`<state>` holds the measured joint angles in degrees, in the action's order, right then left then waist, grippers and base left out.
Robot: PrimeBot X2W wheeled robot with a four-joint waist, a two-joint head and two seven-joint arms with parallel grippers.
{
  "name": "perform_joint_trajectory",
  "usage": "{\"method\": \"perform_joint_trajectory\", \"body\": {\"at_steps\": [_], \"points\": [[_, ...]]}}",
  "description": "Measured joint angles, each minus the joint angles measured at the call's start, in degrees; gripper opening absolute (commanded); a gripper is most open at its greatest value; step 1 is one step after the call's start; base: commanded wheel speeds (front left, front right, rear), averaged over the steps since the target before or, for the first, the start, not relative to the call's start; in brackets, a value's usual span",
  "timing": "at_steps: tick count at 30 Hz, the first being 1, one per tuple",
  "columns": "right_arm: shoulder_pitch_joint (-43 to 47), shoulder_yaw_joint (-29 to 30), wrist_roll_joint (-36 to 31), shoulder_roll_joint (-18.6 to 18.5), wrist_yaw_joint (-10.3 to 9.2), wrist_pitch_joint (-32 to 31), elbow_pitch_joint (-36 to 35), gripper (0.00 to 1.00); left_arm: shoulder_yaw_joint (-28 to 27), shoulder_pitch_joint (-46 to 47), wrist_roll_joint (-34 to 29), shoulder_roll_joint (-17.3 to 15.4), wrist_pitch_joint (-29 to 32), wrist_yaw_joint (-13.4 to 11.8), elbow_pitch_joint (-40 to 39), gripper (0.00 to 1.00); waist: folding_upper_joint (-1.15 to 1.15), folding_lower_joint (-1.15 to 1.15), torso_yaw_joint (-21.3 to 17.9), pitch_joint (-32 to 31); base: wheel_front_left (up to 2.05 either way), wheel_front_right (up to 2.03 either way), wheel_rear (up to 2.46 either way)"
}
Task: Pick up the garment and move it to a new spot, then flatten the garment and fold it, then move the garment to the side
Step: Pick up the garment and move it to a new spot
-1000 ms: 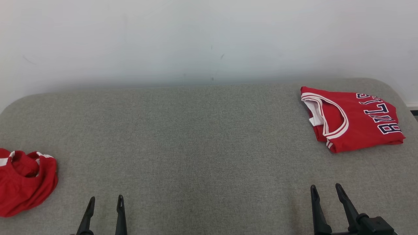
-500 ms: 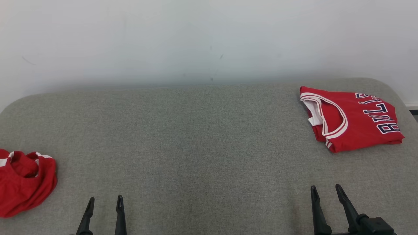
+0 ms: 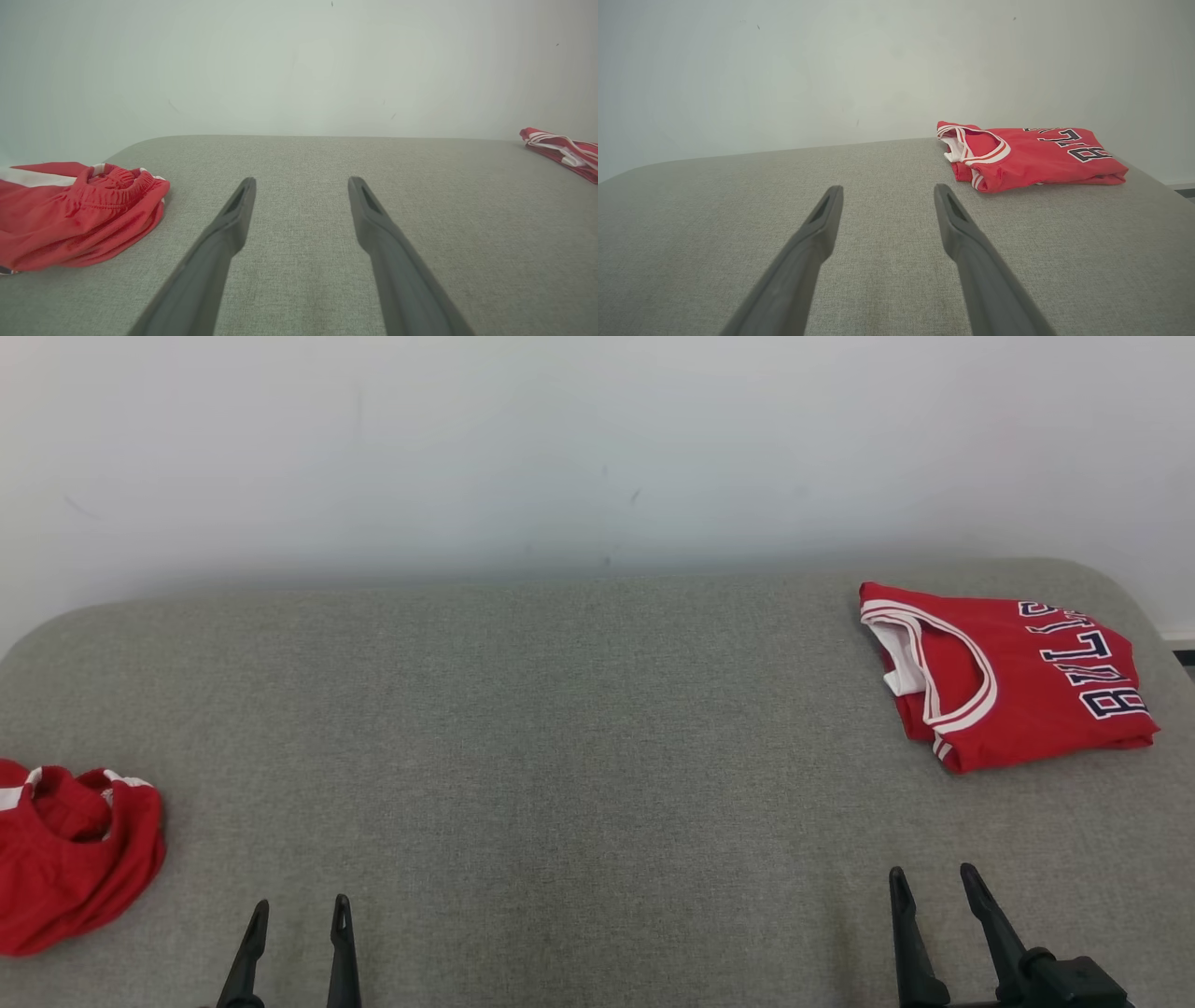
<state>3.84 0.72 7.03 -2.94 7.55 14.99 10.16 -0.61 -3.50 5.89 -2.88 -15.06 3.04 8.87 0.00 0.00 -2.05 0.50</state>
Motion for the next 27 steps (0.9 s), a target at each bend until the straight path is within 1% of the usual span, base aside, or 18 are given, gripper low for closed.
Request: {"method": "perform_joint_trajectory", "body": {"at_steps": [4,6,11,18,27], "points": [[0.1,0.4,0.1,0.0,0.00,0.0,0.1,1.00,-0.1,0.1,0.0,0.0,0.0,0.0,0.3,1.00,0.00,0.00,0.6,0.0,0.00,0.00,0.00],[0.3,0.5,0.3,0.0,0.00,0.0,0.1,1.00,-0.5,0.2,-0.1,0.0,0.0,-0.7,0.4,1.00,0.00,0.00,1.2,0.0,0.00,0.00,0.00],[1.0,0.6,0.5,0.0,0.00,0.0,0.3,1.00,-0.8,0.3,-0.3,0.0,0.0,-0.9,1.1,1.00,0.00,0.00,3.7,0.1,0.00,0.00,0.00],[1.0,0.6,0.5,0.0,0.00,0.0,0.6,1.00,-1.4,0.3,-0.3,0.0,0.0,-0.7,1.3,1.00,0.00,0.00,8.8,0.4,0.00,0.00,0.00],[0.2,0.0,0.0,0.0,0.00,0.0,1.1,1.00,-1.7,0.4,0.0,0.0,0.0,-0.8,1.7,1.00,0.00,0.00,16.6,0.8,0.00,0.00,0.00]]}}
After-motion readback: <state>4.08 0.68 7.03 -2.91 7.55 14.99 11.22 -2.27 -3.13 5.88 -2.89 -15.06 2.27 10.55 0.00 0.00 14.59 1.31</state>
